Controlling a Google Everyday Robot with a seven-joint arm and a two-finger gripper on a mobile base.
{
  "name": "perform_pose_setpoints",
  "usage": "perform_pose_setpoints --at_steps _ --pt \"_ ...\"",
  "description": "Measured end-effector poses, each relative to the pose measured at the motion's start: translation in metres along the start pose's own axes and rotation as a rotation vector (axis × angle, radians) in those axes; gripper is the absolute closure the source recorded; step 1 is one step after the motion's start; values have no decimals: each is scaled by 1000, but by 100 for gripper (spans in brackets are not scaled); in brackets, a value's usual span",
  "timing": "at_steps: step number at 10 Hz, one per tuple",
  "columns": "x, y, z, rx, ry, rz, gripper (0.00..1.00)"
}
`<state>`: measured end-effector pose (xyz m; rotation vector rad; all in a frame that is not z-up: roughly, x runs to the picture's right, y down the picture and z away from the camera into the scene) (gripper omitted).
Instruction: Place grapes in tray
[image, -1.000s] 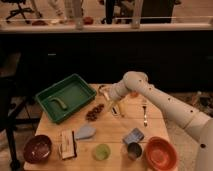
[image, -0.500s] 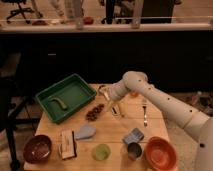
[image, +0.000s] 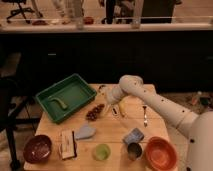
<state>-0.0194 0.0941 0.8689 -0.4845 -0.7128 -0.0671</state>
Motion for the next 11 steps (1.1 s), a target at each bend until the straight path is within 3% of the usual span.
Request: perform_pose_setpoints --at_steps 7,9,11 --pt "-2 3 44 -103 -23 5 21" --pt "-2 6 54 -128 -32 4 37" --pt "2 10 59 -141 -49 10 59"
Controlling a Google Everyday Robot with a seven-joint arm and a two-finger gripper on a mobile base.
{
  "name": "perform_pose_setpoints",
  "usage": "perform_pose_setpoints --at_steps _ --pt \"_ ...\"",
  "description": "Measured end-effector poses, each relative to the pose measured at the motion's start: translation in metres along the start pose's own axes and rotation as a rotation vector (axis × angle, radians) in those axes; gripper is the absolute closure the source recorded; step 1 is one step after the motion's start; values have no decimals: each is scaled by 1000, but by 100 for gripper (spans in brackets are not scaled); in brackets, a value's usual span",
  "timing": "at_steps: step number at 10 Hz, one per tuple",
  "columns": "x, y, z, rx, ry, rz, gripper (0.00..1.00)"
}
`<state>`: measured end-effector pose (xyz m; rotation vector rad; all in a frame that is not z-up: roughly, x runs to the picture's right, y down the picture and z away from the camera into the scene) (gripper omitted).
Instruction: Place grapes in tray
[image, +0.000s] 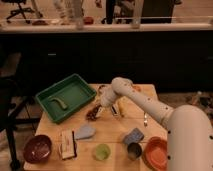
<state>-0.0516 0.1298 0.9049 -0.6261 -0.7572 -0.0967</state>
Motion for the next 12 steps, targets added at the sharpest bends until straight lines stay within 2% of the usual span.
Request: perform_pose_setpoints --at_steps 3,4,6,10,12 --pt "0 1 0 1 -16 -4 88" --pt "0 1 -3 9 -18 -6 95" --pt "-9 -1 -16 35 -13 -26 96" --pt "-49 -13 -56 103 1 -109 96" --pt "-59 -17 -64 124 6 -142 96"
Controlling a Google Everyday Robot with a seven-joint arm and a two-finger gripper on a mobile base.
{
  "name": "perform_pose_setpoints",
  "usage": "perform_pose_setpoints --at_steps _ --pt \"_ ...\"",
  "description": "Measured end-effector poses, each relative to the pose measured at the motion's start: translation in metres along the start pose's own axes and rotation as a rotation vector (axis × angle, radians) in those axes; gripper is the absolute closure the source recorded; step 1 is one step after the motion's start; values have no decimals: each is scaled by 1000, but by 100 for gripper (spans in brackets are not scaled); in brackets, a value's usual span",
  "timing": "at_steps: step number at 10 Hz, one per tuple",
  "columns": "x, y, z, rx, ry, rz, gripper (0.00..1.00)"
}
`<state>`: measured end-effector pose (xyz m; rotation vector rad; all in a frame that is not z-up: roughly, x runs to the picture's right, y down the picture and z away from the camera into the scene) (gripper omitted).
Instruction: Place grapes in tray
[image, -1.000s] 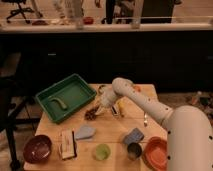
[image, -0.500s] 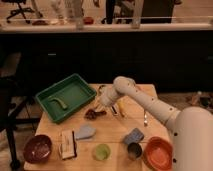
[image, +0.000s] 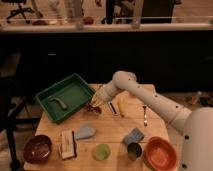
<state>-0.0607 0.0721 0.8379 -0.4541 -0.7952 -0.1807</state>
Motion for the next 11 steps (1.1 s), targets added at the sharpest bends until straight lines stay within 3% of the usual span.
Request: perform_pose_setpoints --at_steps 6,8,11 --pt "-45 -34 -34 77 20 -119 96" --pt "-55 -51 -33 84 20 -149 96" --pt "-54 -53 -33 84 22 -150 96"
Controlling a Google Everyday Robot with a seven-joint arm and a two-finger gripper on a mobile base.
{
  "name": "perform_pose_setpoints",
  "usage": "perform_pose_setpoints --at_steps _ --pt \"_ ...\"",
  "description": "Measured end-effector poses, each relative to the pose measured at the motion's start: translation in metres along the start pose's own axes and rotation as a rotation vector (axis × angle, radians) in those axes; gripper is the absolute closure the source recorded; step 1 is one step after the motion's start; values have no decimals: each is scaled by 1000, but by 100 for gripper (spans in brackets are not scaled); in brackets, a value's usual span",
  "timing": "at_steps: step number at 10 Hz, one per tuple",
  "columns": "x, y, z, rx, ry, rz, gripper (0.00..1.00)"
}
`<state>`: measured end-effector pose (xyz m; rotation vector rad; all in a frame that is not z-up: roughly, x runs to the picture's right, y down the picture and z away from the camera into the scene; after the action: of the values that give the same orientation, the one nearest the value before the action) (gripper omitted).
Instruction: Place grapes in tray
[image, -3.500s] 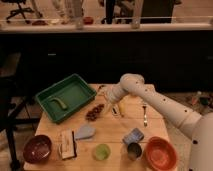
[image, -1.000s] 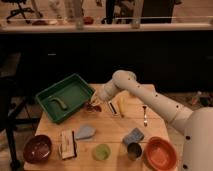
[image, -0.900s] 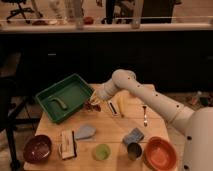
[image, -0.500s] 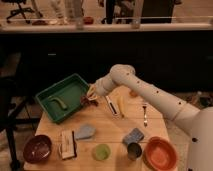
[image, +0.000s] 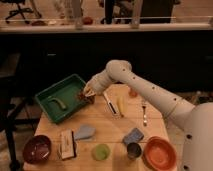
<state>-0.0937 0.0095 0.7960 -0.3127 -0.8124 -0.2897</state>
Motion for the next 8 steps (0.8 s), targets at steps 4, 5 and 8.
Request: perform_pose_setpoints --at_steps 4,5,8 --pt "0 0 1 0 -1 0 96" --pt "-1 0 2 0 -1 -3 96" --pt "5 -13 8 71 24 -28 96"
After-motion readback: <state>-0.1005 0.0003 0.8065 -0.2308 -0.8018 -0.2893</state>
